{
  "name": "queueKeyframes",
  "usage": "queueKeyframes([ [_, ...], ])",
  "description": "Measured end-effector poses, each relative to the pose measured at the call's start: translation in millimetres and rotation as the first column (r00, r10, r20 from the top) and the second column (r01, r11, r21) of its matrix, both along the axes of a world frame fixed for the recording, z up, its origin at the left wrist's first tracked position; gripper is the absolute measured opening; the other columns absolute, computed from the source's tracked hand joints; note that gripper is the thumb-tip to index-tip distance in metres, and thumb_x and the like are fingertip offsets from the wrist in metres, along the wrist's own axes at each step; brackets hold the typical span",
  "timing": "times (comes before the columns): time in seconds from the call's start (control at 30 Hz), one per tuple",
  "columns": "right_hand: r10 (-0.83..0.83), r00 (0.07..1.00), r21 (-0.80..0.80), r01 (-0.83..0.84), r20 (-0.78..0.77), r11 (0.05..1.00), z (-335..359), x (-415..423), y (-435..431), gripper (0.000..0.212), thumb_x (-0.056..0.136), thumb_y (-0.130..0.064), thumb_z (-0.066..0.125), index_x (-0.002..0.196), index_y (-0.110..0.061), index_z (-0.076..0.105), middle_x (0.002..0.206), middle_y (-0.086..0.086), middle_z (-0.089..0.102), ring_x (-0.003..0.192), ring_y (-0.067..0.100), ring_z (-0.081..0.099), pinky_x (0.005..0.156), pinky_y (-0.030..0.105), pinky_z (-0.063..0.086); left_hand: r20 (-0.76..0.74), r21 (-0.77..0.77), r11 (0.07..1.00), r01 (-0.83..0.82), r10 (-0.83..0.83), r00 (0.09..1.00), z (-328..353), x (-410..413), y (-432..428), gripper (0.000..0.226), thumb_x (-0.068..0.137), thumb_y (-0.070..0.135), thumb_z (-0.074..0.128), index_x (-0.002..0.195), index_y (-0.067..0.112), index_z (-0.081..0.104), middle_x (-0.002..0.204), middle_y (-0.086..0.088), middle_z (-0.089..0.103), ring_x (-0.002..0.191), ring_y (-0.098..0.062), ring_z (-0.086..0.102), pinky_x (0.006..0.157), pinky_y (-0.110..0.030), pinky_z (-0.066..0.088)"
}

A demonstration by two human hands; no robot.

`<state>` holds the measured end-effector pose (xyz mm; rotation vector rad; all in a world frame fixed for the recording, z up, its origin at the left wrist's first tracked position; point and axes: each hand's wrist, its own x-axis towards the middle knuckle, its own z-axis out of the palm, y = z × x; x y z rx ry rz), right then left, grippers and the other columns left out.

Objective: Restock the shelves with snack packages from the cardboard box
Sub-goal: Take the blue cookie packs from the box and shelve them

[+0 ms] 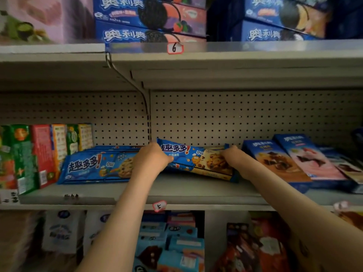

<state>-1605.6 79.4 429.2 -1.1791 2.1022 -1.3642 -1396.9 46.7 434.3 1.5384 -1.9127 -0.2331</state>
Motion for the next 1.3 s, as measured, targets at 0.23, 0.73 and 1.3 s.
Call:
queueKeyframes([
  [0.23, 0.174, 0.972, 0.152, -0.150, -0.155, 0.977, -4, -4, 7, 0.095, 0.067, -0.044, 0.079, 0.136, -0.022, 0.018, 0.131, 0.012, 0.044, 0.116, 0.027, 0.048, 0.097, 0.038, 0.046, 0.183, 0.030, 0.998, -0.047, 0.041, 0.982, -6, -8, -6, 0.042, 0.083, 0.047, 0.063, 0.107, 0.013, 0.055, 0.100, -0.006, 0.061, 0.098, -0.025, 0.058, 0.092, -0.039, 0.046],
  [0.73, 0.181, 0.813, 0.262, -0.037, -0.553, 0.964, -10, -1, 18, 0.106, 0.073, -0.056, 0.069, 0.149, -0.016, 0.007, 0.154, 0.016, -0.005, 0.144, 0.036, 0.003, 0.115, 0.047, 0.017, 0.351, 0.043, 0.998, -0.041, 0.024, 0.936, -10, -26, -9, 0.032, 0.091, 0.027, 0.056, 0.117, 0.008, 0.055, 0.116, -0.010, 0.059, 0.103, -0.024, 0.058, 0.073, -0.028, 0.042],
  [1.3, -0.020, 0.386, -0.301, -0.686, -0.922, 0.662, -33, 175, 76, 0.039, 0.078, -0.026, 0.056, 0.115, -0.012, 0.058, 0.112, 0.006, 0.058, 0.105, 0.030, 0.050, 0.083, 0.036, 0.035, -0.194, -0.452, 0.889, -0.081, -0.009, 0.981, -74, 97, 116, 0.019, 0.090, 0.022, 0.059, 0.107, 0.017, 0.065, 0.101, 0.001, 0.072, 0.094, -0.016, 0.067, 0.080, -0.023, 0.046],
])
